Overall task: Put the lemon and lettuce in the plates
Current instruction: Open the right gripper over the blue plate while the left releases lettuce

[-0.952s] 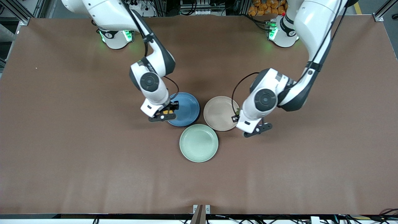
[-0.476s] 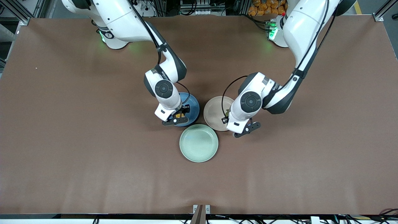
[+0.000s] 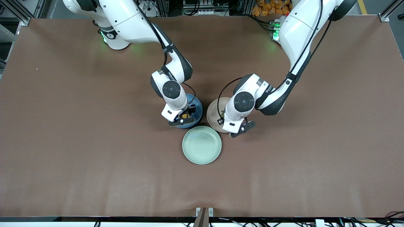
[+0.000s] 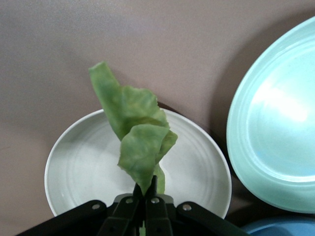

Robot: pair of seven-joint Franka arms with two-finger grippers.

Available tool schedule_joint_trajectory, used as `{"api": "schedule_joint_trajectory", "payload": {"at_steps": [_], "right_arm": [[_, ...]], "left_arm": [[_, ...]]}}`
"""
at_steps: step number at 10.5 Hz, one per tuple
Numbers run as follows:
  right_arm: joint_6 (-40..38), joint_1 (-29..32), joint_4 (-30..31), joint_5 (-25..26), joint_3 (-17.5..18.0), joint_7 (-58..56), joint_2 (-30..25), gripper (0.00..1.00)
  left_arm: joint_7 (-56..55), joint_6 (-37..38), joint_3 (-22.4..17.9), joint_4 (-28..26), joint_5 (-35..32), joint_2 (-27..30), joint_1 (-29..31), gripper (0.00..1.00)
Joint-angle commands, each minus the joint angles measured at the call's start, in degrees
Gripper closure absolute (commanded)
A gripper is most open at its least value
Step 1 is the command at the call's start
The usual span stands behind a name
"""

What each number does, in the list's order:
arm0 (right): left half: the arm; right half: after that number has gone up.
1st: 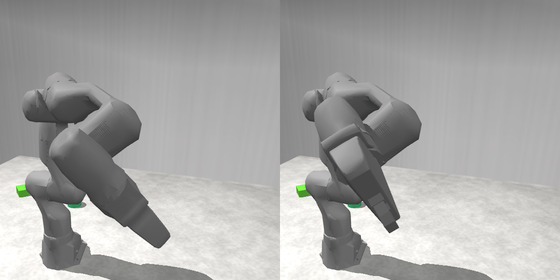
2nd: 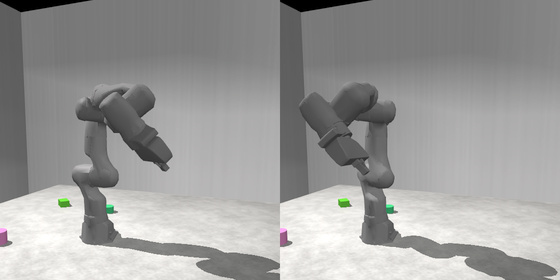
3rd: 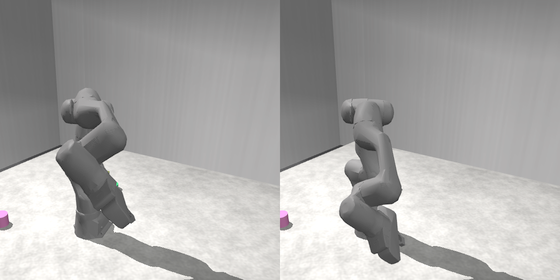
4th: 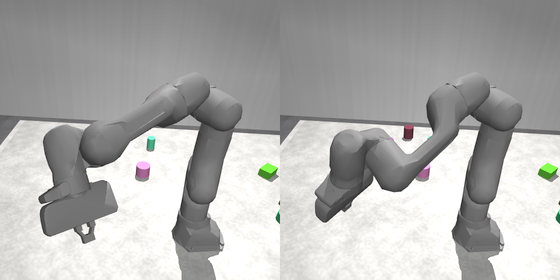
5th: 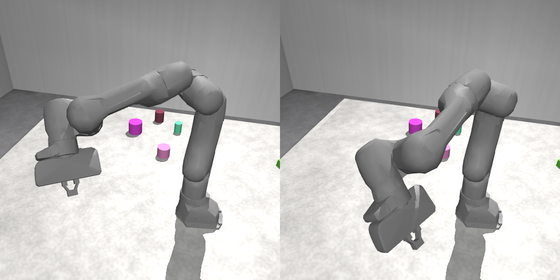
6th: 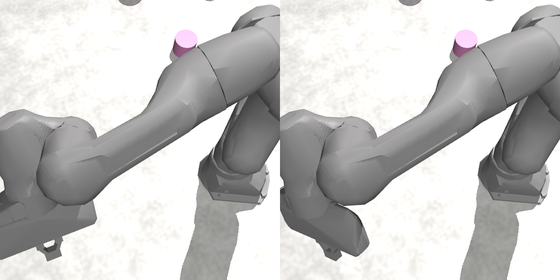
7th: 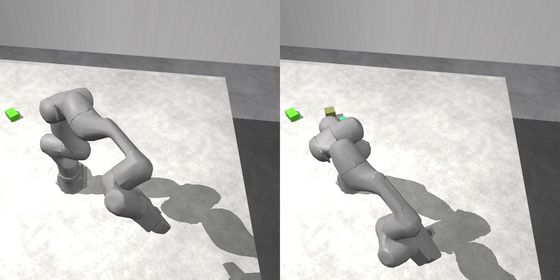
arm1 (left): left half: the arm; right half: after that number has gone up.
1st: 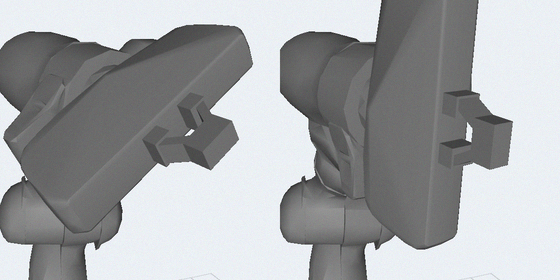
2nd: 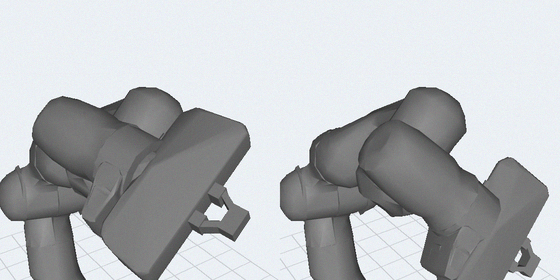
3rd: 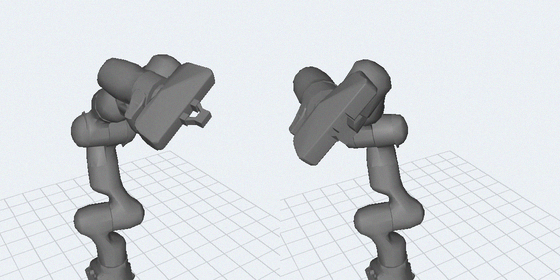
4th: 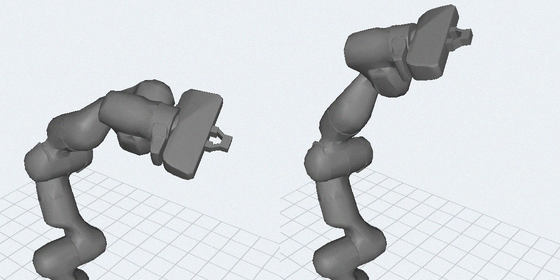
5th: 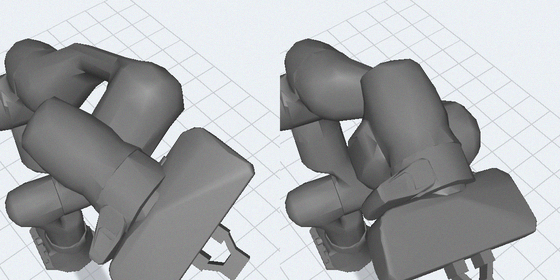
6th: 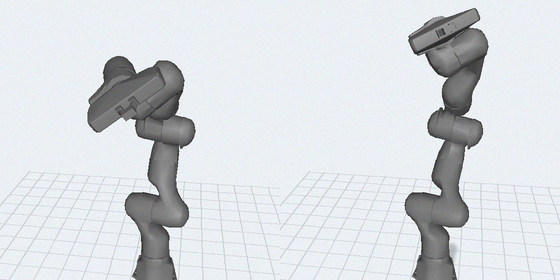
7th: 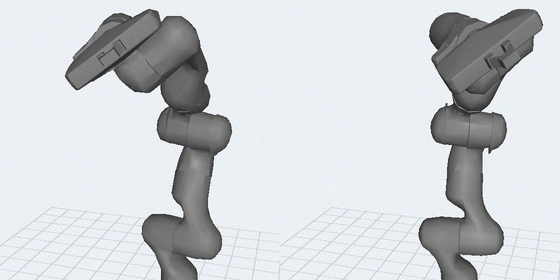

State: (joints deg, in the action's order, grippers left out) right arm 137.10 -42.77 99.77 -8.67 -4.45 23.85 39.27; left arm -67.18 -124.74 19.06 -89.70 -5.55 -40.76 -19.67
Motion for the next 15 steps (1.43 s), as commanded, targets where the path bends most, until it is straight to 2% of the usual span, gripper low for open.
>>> {"api": "schedule_joint_trajectory", "payload": {"at_steps": [1, 2, 3, 4, 5, 8, 11, 14, 15], "right_arm": [[-0.96, 0.40, -1.50, -0.99, -0.38, -0.29, 0.37, 0.00], [-1.74, 1.36, -1.94, -0.99, -0.38, -0.47, 0.19, 0.00], [-5.75, 2.15, -4.29, -0.99, -0.38, -0.82, 0.10, 0.00], [-11.79, 3.99, -7.97, -0.99, -0.29, -1.52, 0.10, 0.00], [-16.64, 5.75, -11.05, -1.25, -0.21, -2.83, 0.19, 0.00], [-20.19, 8.83, -14.68, -4.94, -0.21, -5.55, 0.10, 0.00], [-28.18, 13.40, -18.81, -4.34, -0.47, -11.26, 0.02, 0.00], [-31.80, 19.10, -20.40, -3.11, -0.82, -16.01, -1.13, 0.00], [-32.33, 21.13, -20.40, -1.19, -0.82, -18.55, -1.48, 0.00]], "left_arm": [[-4.00, 0.02, -0.43, 1.01, -0.61, -0.03, -0.98, 0.96], [-6.45, 0.02, -0.43, 0.93, -0.61, -0.02, -1.16, 0.73], [-6.39, 0.02, -0.43, 0.84, -0.69, -0.20, -1.07, 0.28], [-6.48, 0.02, -0.52, 0.92, -1.30, -0.20, -1.07, 0.00], [-6.39, 0.02, -0.69, 1.10, -1.48, 0.06, -0.81, 0.00], [0.25, 0.72, -1.83, 1.19, -2.27, 3.04, -0.02, 0.00], [11.59, 3.52, -2.89, 1.19, -3.77, 8.74, 3.57, 0.00], [22.06, 9.92, -2.98, 1.10, -4.64, 15.24, 7.62, 0.00], [24.96, 12.30, -2.89, 1.19, -4.91, 18.14, 9.72, 0.00]]}}
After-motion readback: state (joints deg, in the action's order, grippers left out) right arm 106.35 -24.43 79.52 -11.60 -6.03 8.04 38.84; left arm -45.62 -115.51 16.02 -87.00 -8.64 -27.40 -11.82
